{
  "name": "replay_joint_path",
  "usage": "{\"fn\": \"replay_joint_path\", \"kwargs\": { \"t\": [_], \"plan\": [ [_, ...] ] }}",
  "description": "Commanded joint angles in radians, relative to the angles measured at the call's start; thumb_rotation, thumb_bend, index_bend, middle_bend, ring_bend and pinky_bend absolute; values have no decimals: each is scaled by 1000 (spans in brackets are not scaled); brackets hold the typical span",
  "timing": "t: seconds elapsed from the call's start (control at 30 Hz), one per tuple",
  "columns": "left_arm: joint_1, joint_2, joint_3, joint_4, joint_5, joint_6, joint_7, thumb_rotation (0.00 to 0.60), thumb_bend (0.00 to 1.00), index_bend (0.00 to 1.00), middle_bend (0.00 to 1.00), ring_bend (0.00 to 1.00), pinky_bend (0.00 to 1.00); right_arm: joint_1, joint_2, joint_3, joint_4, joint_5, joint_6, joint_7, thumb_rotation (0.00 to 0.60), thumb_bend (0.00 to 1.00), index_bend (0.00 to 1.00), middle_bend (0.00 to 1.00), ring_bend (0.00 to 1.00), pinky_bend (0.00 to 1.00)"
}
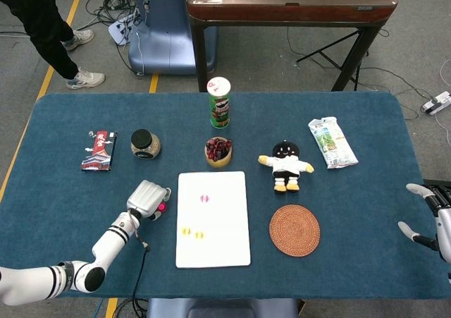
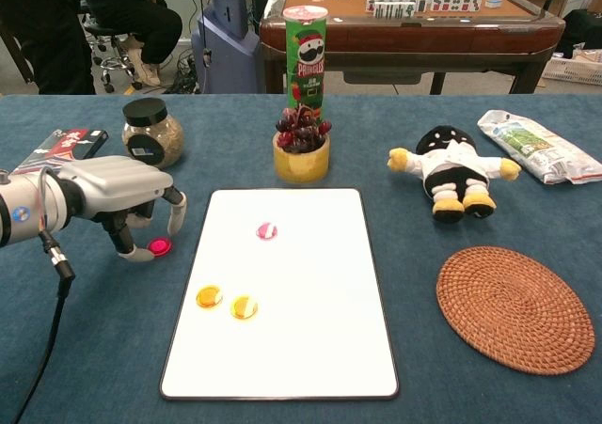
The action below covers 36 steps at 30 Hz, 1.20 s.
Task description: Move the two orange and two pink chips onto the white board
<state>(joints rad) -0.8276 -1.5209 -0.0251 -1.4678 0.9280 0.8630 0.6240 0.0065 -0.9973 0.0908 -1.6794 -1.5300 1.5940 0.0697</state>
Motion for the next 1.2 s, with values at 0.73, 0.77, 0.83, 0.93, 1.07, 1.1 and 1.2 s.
{"fn": "replay_joint_path", "kwargs": {
  "t": [0.73,0.77,0.83,0.93,1.07,1.1,1.2],
  "plan": [
    [-8,-10,10,6,-10,8,14,600,293,565,1000,960,1000,2,-1,-1,-1,0,-3,-4,600,17,277,314,231,374],
    [-8,-9,10,5,-9,8,14,600,294,567,1000,960,1000,2,-1,-1,-1,1,-3,-4,600,17,277,315,231,374],
    [-9,-10,10,5,-9,9,15,600,297,571,1000,960,1000,2,-1,-1,-1,1,-3,-5,600,17,277,315,231,374],
    [-9,-13,10,7,-12,10,15,600,320,578,1000,961,1000,1,-1,0,-2,1,-2,-4,600,17,277,315,231,374],
    [-9,-17,10,11,-12,11,13,600,337,587,1000,961,1000,1,0,-1,-1,1,-1,-2,600,17,277,315,231,374],
    [-9,-18,9,11,-11,11,12,600,337,587,1000,961,1000,1,0,-1,-1,1,-1,-2,600,17,277,315,231,374],
    [-10,-17,8,7,-6,15,12,600,338,587,1000,961,1000,0,0,0,-1,0,1,0,600,17,277,315,231,374]
  ]
}}
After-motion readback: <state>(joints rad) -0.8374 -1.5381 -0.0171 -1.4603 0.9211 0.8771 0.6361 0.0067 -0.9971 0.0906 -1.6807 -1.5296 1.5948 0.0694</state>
